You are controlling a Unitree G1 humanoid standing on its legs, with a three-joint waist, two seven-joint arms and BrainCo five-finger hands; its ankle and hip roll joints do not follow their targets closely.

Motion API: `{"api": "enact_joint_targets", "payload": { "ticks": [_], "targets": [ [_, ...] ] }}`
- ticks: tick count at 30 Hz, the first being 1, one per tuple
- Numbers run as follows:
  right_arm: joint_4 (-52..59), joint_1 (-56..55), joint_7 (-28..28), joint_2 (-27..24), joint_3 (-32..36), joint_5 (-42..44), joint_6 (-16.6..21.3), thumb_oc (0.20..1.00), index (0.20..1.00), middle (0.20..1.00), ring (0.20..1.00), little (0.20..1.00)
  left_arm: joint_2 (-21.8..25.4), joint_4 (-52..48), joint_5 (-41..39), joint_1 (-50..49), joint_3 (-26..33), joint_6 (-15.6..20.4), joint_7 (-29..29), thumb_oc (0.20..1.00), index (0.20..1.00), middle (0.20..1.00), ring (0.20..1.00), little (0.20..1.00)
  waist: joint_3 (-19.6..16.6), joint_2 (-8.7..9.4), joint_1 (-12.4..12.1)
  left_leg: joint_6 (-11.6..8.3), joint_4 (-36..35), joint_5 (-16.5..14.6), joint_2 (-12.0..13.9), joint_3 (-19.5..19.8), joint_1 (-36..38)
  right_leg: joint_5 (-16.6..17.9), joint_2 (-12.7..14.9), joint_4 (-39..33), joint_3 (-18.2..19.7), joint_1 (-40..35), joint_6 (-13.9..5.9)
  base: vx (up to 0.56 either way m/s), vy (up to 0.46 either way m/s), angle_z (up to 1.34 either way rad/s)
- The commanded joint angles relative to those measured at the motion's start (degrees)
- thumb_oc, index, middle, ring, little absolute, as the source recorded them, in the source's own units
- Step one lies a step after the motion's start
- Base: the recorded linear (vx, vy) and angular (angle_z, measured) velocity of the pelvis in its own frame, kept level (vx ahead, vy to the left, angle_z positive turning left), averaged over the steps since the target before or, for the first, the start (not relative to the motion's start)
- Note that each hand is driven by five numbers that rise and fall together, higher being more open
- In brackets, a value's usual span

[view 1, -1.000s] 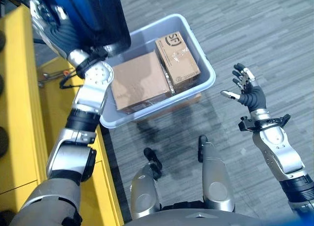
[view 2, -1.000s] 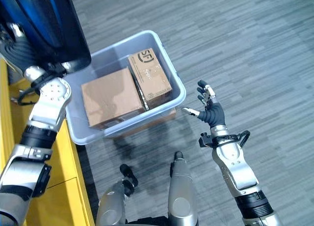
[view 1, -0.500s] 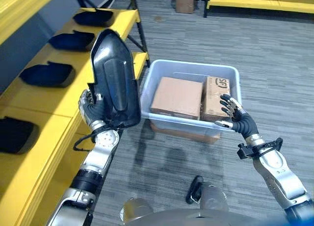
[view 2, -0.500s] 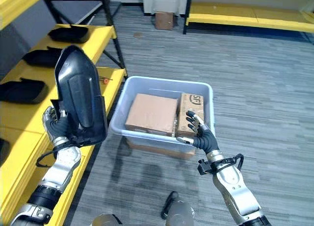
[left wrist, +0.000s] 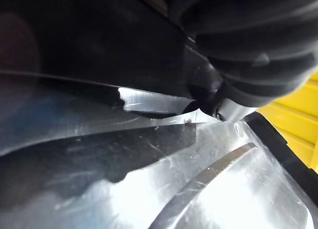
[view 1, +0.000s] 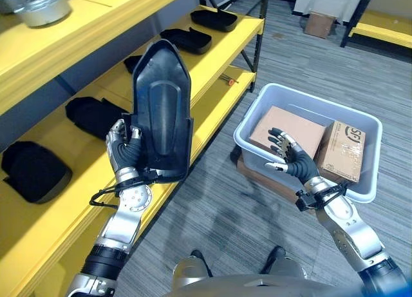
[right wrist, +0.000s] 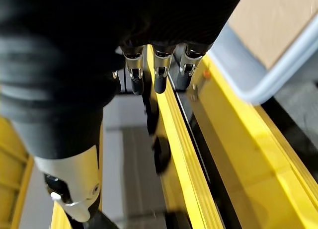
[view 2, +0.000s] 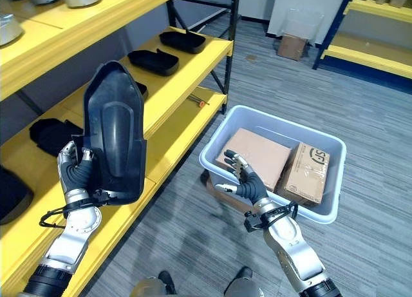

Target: Move parts from the plastic box to the shelf.

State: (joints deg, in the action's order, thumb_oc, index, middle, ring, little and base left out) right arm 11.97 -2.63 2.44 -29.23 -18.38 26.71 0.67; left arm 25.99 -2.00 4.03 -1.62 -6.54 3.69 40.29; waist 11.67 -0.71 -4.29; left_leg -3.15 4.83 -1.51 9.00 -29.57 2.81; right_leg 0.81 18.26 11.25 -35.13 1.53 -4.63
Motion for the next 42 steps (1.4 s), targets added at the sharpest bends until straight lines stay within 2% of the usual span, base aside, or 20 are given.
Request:
{"api": "enact_joint_targets", "payload": {
  "ticks": [1, 6, 10, 12, 13, 15, 16, 19, 24, 26, 29, 30, 31, 32, 34, 37, 38, 40, 41, 42],
  "targets": [
    [4.72, 1.82, 2.89, 1.32, -0.35, 0.88, 1.68, 1.0, 1.0, 1.0, 1.0, 1.0, 3.17, -5.38, 1.78, 1.77, 4.67, 4.89, -3.39, 0.2, 0.2, 0.2, 0.2, 0.2, -0.85, 0.8, -1.18, -1.8, -1.72, 3.73, -0.17, 2.0, -1.69, -3.17, -3.75, -4.65, 3.02, -7.33, -5.22, -0.14, 0.184, 0.48],
    [4.32, 3.64, 1.96, 2.28, -1.8, 0.85, 0.55, 1.0, 1.0, 1.0, 1.0, 1.0, 3.35, -6.0, 1.3, -0.3, 5.78, 5.24, -8.81, 0.2, 0.2, 0.2, 0.2, 0.2, -1.6, 0.38, -4.53, 0.08, -4.61, 3.37, -4.25, 4.34, -1.18, -1.06, -1.3, -3.82, 1.7, -8.6, -6.59, -0.12, 0.178, 0.51],
    [3.45, 4.84, 1.33, 3.7, -3.35, 2.43, 0.56, 1.0, 1.0, 1.0, 1.0, 1.0, 3.48, -3.89, 2.54, 0.6, 4.62, 6.61, -8.19, 0.2, 0.2, 0.2, 0.2, 0.2, -2.12, 0.11, -4.82, 1.67, -7.24, 3.18, -6.48, 6.15, -0.22, 0.21, -0.04, -0.7, 3.52, -7.64, -7.68, -0.05, 0.116, 0.54],
    [2.76, 4.67, 1.57, 4.73, -3.95, 2.67, 1.57, 1.0, 1.0, 1.0, 1.0, 1.0, 3.7, -2.84, 1.99, 1.7, 3.69, 7.12, -8.38, 0.2, 0.2, 0.2, 0.2, 0.2, -2.07, 0.45, -3.83, 2.5, -7.24, 2.24, -7.4, 8.06, -0.31, -1.39, -2.82, 0.18, 7.25, -6.66, -7.55, 0.0, 0.019, 0.46],
    [2.34, 4.48, 1.21, 5.0, -4.02, 2.3, 2.16, 1.0, 1.0, 1.0, 1.0, 1.0, 3.77, -2.48, 1.89, 2.11, 3.41, 7.41, -9.01, 0.2, 0.2, 0.2, 0.2, 0.2, -2.08, 0.86, -3.4, 2.66, -7.33, 2.08, -7.74, 9.09, -0.35, -2.56, -5.19, -0.5, 8.95, -6.61, -7.02, 0.05, -0.022, 0.66],
    [1.77, 4.14, 1.52, 4.96, -3.25, 1.92, 2.39, 1.0, 1.0, 1.0, 1.0, 1.0, 3.48, -2.34, 1.26, 2.18, 3.23, 7.52, -10.22, 0.2, 0.2, 0.2, 0.2, 0.2, -2.34, 1.45, -2.88, 1.91, -7.78, 2.53, -8.14, 11.4, -0.4, -3.77, -9.63, -3.79, 11.46, -6.87, -5.27, 0.05, -0.04, 0.97],
    [1.29, 3.82, 1.69, 4.76, -2.74, 1.55, 2.83, 1.0, 1.0, 1.0, 1.0, 1.0, 3.39, -2.24, 1.16, 2.04, 2.97, 7.56, -10.42, 0.2, 0.2, 0.2, 0.2, 0.2, -2.02, 1.69, -2.29, 2.05, -7.22, 3.5, -8.35, 11.9, -1.17, -2.8, -11.75, -5.31, 12.95, -6.15, -3.94, 0.06, -0.069, 0.76],
    [-0.59, 2.53, 1.98, 3.84, -0.5, 0.85, 4.94, 1.0, 1.0, 1.0, 1.0, 1.0, 2.64, -3.1, 1.28, 1.06, 2.01, 7.46, -12.4, 0.2, 0.2, 0.2, 0.2, 0.2, -1.6, 2.9, -0.49, 2.01, -5.22, 2.76, -10.21, 16.08, -2.55, -1.78, -16.4, -10.14, 19.2, -6.03, -1.98, 0.1, -0.085, 0.75],
    [-3.87, 2.69, 2.27, 3.44, 0.46, 1.22, 6.46, 1.0, 1.0, 1.0, 1.0, 1.0, 1.74, -3.82, 1.46, -0.93, 1.3, 6.1, -14.36, 0.2, 0.2, 0.2, 0.2, 0.2, -2.9, 3.36, -0.62, 1.86, -5.24, 2.02, -11.0, 18.85, -2.55, -0.78, -16.47, -12.94, 20.13, -7.08, -1.58, 0.12, -0.131, 0.54],
    [-4.28, 1.65, 2.93, 3.12, 0.74, 1.12, 6.44, 1.0, 1.0, 1.0, 1.0, 1.0, 2.08, -3.84, 2.01, -3.85, 1.57, 4.23, -17.64, 0.2, 0.2, 0.2, 0.2, 0.2, -3.72, 3.19, -0.85, 1.75, -5.54, 1.47, -11.14, 19.26, -1.49, -0.22, -16.25, -14.73, 19.97, -7.81, -1.62, 0.15, -0.173, 0.27],
    [-4.51, 1.11, 3.15, 2.81, 0.71, 1.64, 7.23, 1.0, 1.0, 1.0, 1.0, 1.0, 2.51, -2.86, 2.98, -4.98, 1.45, 5.91, -18.41, 0.2, 0.2, 0.2, 0.2, 0.2, -3.99, 3.12, -0.46, 1.47, -4.02, 0.56, -11.03, 17.93, -1.43, -0.1, -16.0, -15.26, 19.36, -8.19, -1.49, 0.08, -0.095, 0.26],
    [-4.5, 0.47, 3.05, 2.78, 1.13, 1.21, 7.55, 1.0, 1.0, 1.0, 1.0, 1.0, 2.74, -2.55, 3.11, -5.06, 1.43, 6.5, -18.84, 0.2, 0.2, 0.2, 0.2, 0.2, -3.89, 3.23, 0.04, 1.15, -1.83, -0.15, -10.77, 15.91, -2.09, -0.07, -15.63, -15.19, 18.69, -8.32, -1.41, 0.01, -0.077, 0.44],
    [-4.35, -0.35, 2.21, 2.37, 1.89, 0.91, 7.77, 1.0, 1.0, 1.0, 1.0, 1.0, 2.94, -1.78, 2.54, -4.53, 0.93, 6.87, -19.22, 0.2, 0.2, 0.2, 0.2, 0.2, -3.59, 3.7, 1.36, 0.55, 2.66, -1.38, -8.97, 10.18, -3.12, 0.03, -14.4, -14.53, 16.77, -8.35, -1.19, 0.01, -0.072, 0.63],
    [-4.34, -0.42, 2.16, 2.34, 1.95, 0.89, 7.81, 1.0, 1.0, 1.0, 1.0, 1.0, 2.96, -1.65, 2.5, -4.45, 0.84, 6.94, -19.16, 0.2, 0.2, 0.2, 0.2, 0.2, -3.44, 3.61, 1.48, 0.42, 3.78, -2.08, -8.58, 9.96, -3.36, -0.16, -14.43, -14.41, 16.58, -8.54, -1.2, 0.04, -0.048, 1.22],
    [-4.9, -0.46, 1.52, 1.98, 2.19, -0.07, 8.58, 1.0, 1.0, 1.0, 1.0, 1.0, 3.3, -0.62, 1.86, -3.33, 0.0, 7.28, -18.45, 0.2, 0.2, 0.2, 0.2, 0.2, -3.3, 3.82, 2.6, -0.87, 7.21, -3.29, -5.25, 6.37, -4.1, -0.91, -13.39, -13.53, 15.42, -8.87, -1.2, 0.05, -0.011, 1.37],
    [-6.91, 0.37, 1.41, 1.82, 1.99, -1.19, 9.55, 1.0, 1.0, 1.0, 1.0, 1.0, 3.27, 0.57, 1.03, -3.11, -0.28, 8.06, -18.03, 0.2, 0.2, 0.2, 0.2, 0.2, -2.85, 3.33, 2.74, -1.66, 9.23, -3.32, -2.27, 7.53, -4.44, -1.79, -12.73, -11.99, 15.13, -8.71, -0.66, 0.0, 0.036, 0.24],
    [-7.48, 0.52, 0.87, 1.73, 1.94, -2.03, 9.73, 1.0, 1.0, 1.0, 1.0, 1.0, 3.3, 0.59, 0.25, -3.74, 0.32, 8.17, -18.82, 0.2, 0.2, 0.2, 0.2, 0.2, -2.69, 3.17, 2.58, -1.71, 7.93, -0.91, -0.78, 8.27, -4.31, -1.4, -12.13, -11.5, 14.86, -7.99, -0.06, -0.04, 0.081, 0.25],
    [-7.55, 0.2, 0.42, 1.53, 2.1, -2.73, 9.88, 1.0, 1.0, 1.0, 1.0, 1.0, 3.29, 0.38, 0.27, -4.42, 0.77, 8.42, -19.1, 0.2, 0.2, 0.2, 0.2, 0.2, -2.9, 2.9, 2.55, -2.51, 6.49, 0.75, 0.78, 9.22, -3.62, -1.63, -11.81, -11.43, 15.02, -7.89, -0.03, 0.0, 0.118, 0.11],
    [-7.27, -0.65, 0.37, 1.18, 2.5, -2.47, 9.76, 1.0, 1.0, 1.0, 1.0, 1.0, 3.17, -0.2, -1.09, -5.34, 1.35, 7.74, -19.49, 0.2, 0.2, 0.2, 0.2, 0.2, -3.09, 2.3, 2.54, -4.02, 4.08, 3.88, 3.45, 10.78, -2.95, -2.2, -11.42, -10.96, 15.25, -7.8, -0.14, 0.04, 0.181, -0.15],
    [-6.97, -1.13, 0.16, 1.02, 2.67, -2.51, 9.63, 1.0, 1.0, 1.0, 1.0, 1.0, 3.07, -0.52, -2.35, -5.77, 1.64, 7.11, -19.76, 0.2, 0.2, 0.2, 0.2, 0.2, -3.19, 1.97, 2.63, -4.69, 2.59, 5.59, 4.85, 11.16, -2.52, -2.59, -11.15, -10.51, 15.23, -7.72, -0.22, 0.05, 0.252, 0.18]
  ]
}}
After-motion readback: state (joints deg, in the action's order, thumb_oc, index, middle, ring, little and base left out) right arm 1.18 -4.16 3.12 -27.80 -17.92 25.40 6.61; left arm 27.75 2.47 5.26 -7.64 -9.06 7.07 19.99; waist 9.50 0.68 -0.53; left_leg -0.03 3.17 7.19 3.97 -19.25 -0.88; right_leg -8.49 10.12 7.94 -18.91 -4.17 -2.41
